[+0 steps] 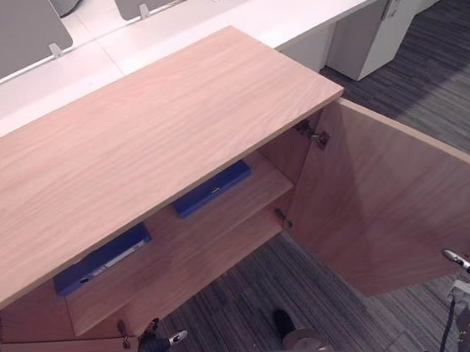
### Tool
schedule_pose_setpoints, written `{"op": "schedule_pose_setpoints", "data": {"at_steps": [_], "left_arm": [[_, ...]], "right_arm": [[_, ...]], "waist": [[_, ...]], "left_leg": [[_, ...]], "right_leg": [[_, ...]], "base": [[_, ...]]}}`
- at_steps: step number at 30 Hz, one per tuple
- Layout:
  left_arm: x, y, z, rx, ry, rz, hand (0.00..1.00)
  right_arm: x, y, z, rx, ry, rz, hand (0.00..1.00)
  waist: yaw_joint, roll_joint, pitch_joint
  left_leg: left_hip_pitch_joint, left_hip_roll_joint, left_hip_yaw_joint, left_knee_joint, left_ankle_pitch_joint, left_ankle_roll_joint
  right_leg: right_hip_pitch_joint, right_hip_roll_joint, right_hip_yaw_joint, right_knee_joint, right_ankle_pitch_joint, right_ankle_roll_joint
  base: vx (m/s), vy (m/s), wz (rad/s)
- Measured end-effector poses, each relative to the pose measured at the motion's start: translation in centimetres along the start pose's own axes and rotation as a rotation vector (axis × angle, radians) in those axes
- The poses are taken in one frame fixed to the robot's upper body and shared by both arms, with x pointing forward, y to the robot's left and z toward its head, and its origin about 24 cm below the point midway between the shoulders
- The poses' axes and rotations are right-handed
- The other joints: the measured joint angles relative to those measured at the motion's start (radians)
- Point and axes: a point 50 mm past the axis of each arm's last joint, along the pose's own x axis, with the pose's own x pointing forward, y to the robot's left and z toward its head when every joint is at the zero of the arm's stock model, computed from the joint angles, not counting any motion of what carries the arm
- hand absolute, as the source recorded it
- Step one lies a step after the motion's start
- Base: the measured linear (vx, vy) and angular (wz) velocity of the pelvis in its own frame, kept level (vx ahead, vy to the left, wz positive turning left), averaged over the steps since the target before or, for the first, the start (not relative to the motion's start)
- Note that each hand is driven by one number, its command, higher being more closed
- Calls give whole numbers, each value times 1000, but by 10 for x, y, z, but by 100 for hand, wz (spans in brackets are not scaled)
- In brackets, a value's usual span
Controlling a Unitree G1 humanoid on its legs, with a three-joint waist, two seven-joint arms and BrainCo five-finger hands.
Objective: Walk over to the cabinet, pick up the folder, carry it to the office cabinet, place the folder inside the office cabinet, then close the office cabinet door
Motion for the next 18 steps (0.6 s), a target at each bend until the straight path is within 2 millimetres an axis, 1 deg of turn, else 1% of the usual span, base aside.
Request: {"op": "schedule_pose_setpoints", "data": {"at_steps": [2, 3, 5, 7, 8, 9, 10, 14, 16, 18], "left_arm": [[1, -2, 2, 16, -6, -8, 0], [2, -3, 4, 22, -14, -14, 0], [2, -3, 6, 29, -18, -16, 0], [2, -3, 5, 37, -15, -18, 0], [2, -3, 5, 38, -12, -19, 0], [3, -3, 5, 47, -12, -21, 0], [3, -4, 5, 58, -11, -23, 0], [4, -4, 5, 61, 1, -17, 0], [6, -4, 6, 63, 5, -11, 0], [7, -6, 9, 60, -1, -14, 0]], "right_arm": [[-6, 6, -3, -3, 0, 16, 0], [-14, 9, -9, -11, 10, 33, 0], [-24, 13, -16, -28, 23, 59, 0], [-39, 21, -27, -57, 47, 109, 0], [-43, 24, -29, -54, 54, 119, 0], [-51, 29, -33, -47, 67, 143, 0], [-58, 33, -38, -48, 82, 163, 0], [-78, 44, -53, -83, 131, 249, 0], [-88, 50, -60, -103, 154, 299, 0], [-102, 56, -70, -133, 190, 361, 0]], "waist": [[0, -6, 1], [0, -14, -2], [0, -24, -6], [0, -50, -8], [0, -56, -9], [1, -66, -9], [3, -71, -9], [8, -73, -9], [14, -76, -10], [22, -76, -10]], "left_leg": [[1, 0, 7, 0, 2, 1], [1, 0, 7, 0, 6, 2], [1, 1, 7, 0, 11, 2], [-2, 2, 7, -1, 19, -1], [-3, 4, 7, -1, 20, -1], [-5, 5, 7, -1, 23, -2], [-6, 5, 7, -1, 27, 0], [-10, 5, 5, -1, 28, -3], [-20, 4, 5, -1, 29, -5], [-27, 4, -4, -1, 36, -1]], "right_leg": [[-3, 1, 6, 0, 6, -1], [-4, 1, 6, -1, 9, -2], [-6, 2, 6, -5, 13, -3], [-15, 2, 6, -7, 18, -6], [-17, 2, 6, -7, 19, -8], [-21, -2, 6, -8, 20, -15], [-23, -2, 4, -8, 22, -18], [-28, -3, -5, -8, 28, -24], [-40, -7, -25, -7, 37, -25], [-49, -5, -26, -7, 50, -25]], "base": [[-101, -44, -12], [-102, -44, -7], [-115, -48, -3], [-161, -67, -6], [-141, -61, -9], [-163, -65, -8], [-135, -52, -6], [-117, -51, -8], [-92, -48, -15], [-71, -47, -10]]}}
